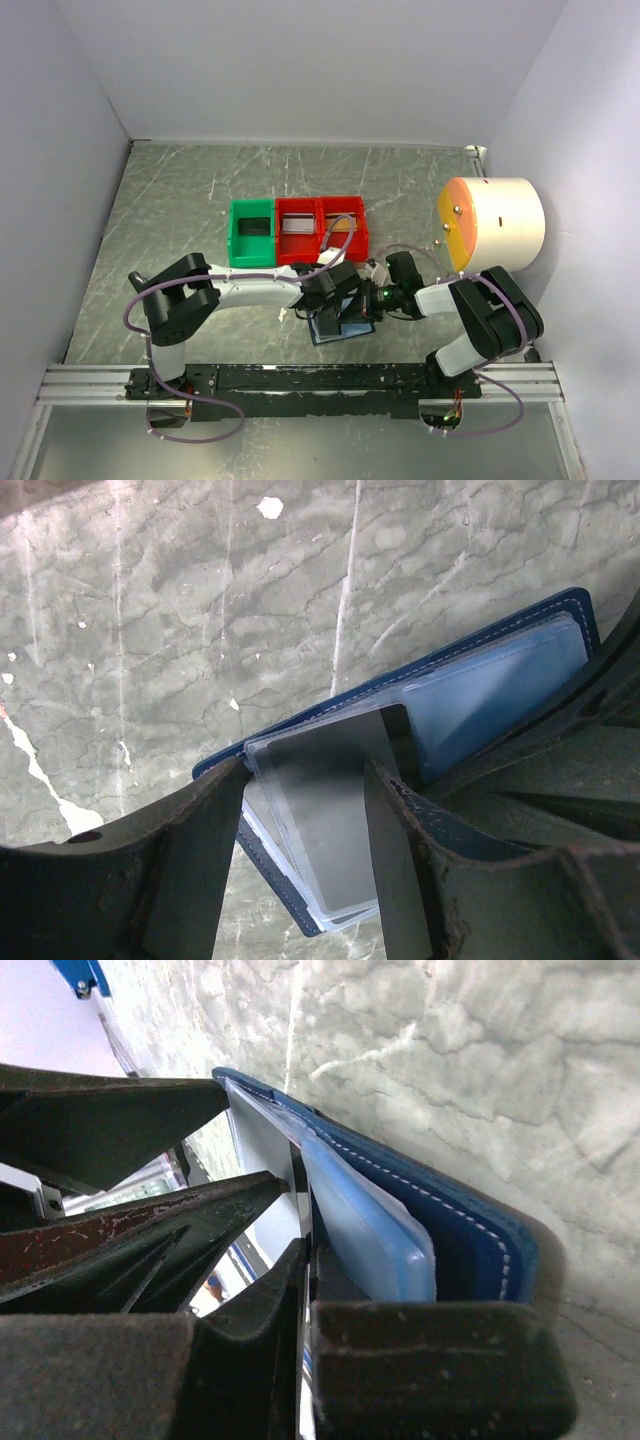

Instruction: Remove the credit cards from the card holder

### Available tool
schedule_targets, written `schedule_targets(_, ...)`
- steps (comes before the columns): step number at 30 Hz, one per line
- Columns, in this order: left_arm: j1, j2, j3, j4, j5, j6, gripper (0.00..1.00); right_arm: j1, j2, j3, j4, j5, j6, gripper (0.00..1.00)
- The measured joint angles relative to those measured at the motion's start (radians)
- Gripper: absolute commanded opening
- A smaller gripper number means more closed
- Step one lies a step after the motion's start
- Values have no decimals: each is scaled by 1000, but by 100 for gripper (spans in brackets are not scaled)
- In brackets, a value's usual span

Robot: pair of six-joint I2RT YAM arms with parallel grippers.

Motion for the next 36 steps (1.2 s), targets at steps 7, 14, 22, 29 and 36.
schedule_targets(7,-4,-6,-6,-2,-10,-8,64,6,-10,-24,41,23,69,0)
schedule_targets(14,-11,-21,-27,4,-11,-22,64,-19,-46,-24,-5,49,49,0)
schedule_targets(22,-16,-34,-43,14,-10,-26,65,-73,-64,-18,-59,37,-9,0)
schedule_targets(29,-16,-49,-60,11,-10,-26,65,-103,-64,5,-114,29,-63,0)
schedule_targets(36,-20,-67,-68,-1,-10,-24,67,-118,-72,19,-158,29,-103,0)
